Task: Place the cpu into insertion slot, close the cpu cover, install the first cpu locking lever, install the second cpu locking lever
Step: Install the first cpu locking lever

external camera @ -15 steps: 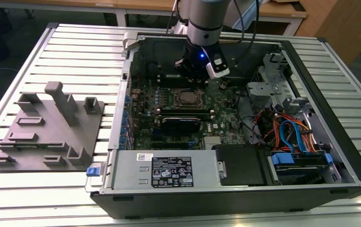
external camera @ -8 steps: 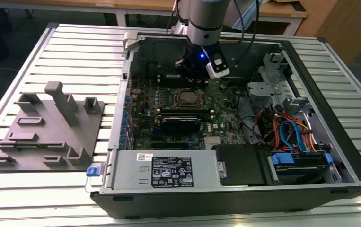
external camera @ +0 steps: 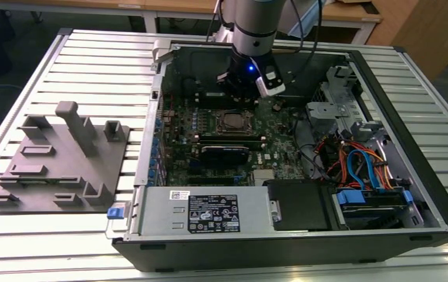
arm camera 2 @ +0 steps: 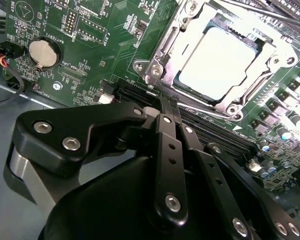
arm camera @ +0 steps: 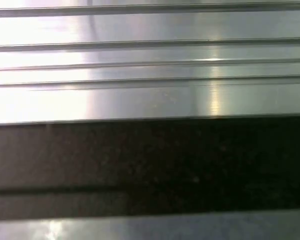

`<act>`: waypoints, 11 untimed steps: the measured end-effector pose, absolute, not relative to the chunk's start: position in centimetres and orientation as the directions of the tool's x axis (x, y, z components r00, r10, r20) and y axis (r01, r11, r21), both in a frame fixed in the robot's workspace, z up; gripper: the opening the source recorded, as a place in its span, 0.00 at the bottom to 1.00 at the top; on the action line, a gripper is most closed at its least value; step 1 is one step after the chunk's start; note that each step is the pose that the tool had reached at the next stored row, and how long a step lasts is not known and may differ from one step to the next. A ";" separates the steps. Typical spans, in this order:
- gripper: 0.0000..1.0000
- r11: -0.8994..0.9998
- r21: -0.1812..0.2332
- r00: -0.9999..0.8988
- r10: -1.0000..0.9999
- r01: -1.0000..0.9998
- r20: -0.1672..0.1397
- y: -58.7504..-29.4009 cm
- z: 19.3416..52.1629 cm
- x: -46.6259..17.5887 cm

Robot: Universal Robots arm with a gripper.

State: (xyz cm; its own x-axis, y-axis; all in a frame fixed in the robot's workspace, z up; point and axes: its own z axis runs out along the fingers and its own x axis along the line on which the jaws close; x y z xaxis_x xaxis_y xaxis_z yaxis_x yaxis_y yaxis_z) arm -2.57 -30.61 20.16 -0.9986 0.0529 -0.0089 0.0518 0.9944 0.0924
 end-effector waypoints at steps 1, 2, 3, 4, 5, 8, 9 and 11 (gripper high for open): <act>0.10 0.995 0.090 -0.999 0.053 0.052 -0.009 -30.6 20.1 -2.6; 0.10 0.995 0.086 -0.999 0.053 0.052 -0.009 -30.6 19.9 -2.6; 0.10 0.995 0.082 -0.999 0.053 0.052 -0.009 -30.6 19.9 -2.6; 0.10 0.995 0.081 -0.999 0.053 0.052 -0.009 -30.6 19.9 -2.6; 0.10 0.995 0.081 -0.999 0.053 0.052 -0.009 -30.6 19.9 -2.6; 0.10 0.995 0.081 -0.999 0.053 0.052 -0.009 -30.6 19.9 -2.6; 0.10 0.995 0.081 -0.999 0.053 0.052 -0.009 -30.6 19.9 -2.6; 0.10 0.995 0.081 -0.999 0.053 0.052 -0.009 -30.6 20.0 -2.6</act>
State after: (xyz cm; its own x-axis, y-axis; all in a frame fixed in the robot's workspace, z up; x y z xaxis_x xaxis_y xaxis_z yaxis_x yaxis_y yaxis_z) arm -2.57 -30.61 20.05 -0.9986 0.0530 -0.0095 0.0520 0.9953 0.0815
